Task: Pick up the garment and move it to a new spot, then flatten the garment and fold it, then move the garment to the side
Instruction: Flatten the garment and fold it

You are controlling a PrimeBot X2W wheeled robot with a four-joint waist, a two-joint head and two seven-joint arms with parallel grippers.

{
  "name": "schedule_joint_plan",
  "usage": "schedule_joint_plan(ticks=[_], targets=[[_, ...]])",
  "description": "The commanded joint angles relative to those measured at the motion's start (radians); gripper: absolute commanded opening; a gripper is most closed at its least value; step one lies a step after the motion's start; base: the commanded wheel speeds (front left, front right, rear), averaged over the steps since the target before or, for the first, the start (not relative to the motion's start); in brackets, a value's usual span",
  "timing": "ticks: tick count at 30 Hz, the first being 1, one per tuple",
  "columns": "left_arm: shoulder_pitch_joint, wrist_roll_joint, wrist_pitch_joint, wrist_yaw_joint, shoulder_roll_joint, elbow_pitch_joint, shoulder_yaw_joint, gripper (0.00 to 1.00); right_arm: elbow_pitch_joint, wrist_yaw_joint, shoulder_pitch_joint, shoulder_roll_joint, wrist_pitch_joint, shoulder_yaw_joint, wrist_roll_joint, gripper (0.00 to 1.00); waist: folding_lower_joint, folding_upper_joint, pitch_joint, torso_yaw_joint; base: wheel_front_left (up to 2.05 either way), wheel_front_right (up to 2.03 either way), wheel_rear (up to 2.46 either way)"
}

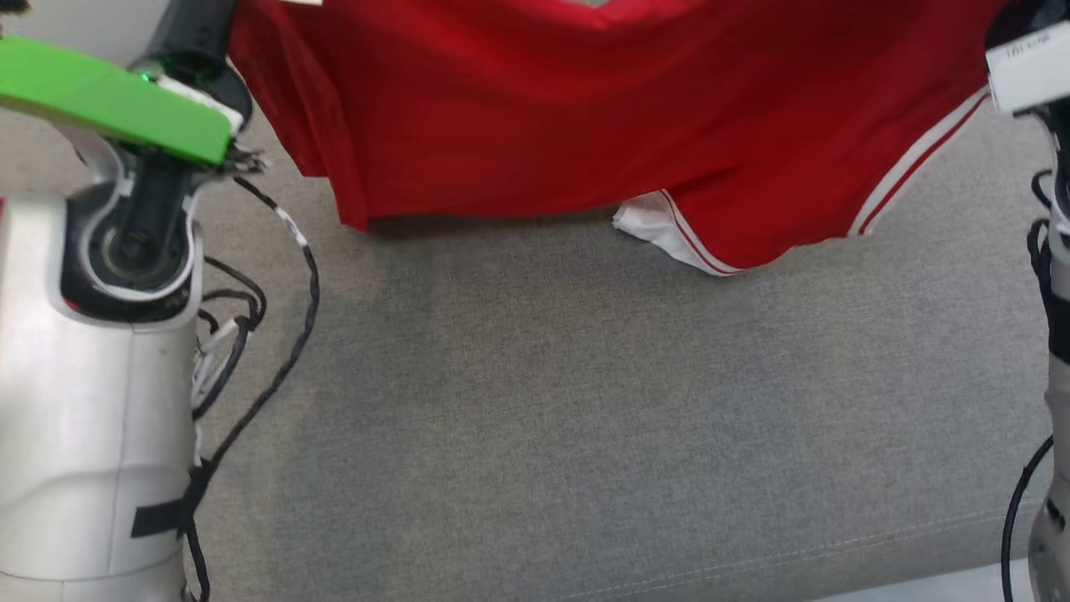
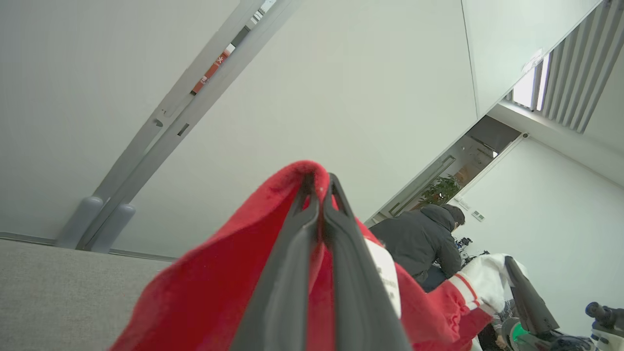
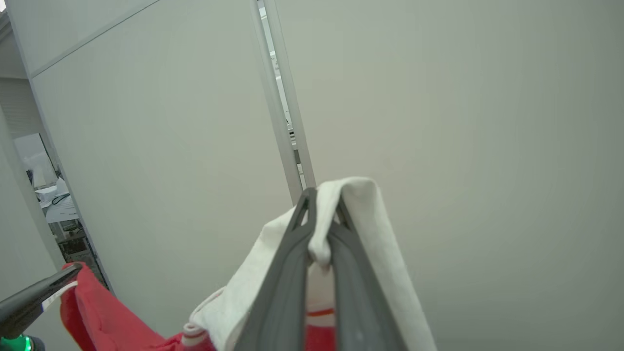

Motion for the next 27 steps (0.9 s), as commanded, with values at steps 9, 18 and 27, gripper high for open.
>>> schedule_joint_plan(ticks=[9,18,27], targets=[[-0.298,0.106,-0.138,0.010,0.024,0.129,0.051,0.00,0.379,0.000,-0.337,0.045,-0.051,0.075,-0.116,0.00,0.0000,-0.0001,0.264,-0.057,0.00,0.00,0.00],[-0.568,0.140,-0.410,-0.083,-0.004,0.151,0.049,0.00,0.500,0.000,-0.655,0.063,-0.465,0.027,-0.208,0.00,0.0000,-0.0001,0.331,-0.041,0.00,0.00,0.00],[-0.429,0.030,-0.460,-0.083,0.026,-0.076,-0.029,0.00,0.361,0.000,-0.565,-0.022,-0.494,0.046,-0.239,0.00,0.0000,-0.0001,0.321,0.015,0.00,0.00,0.00]])
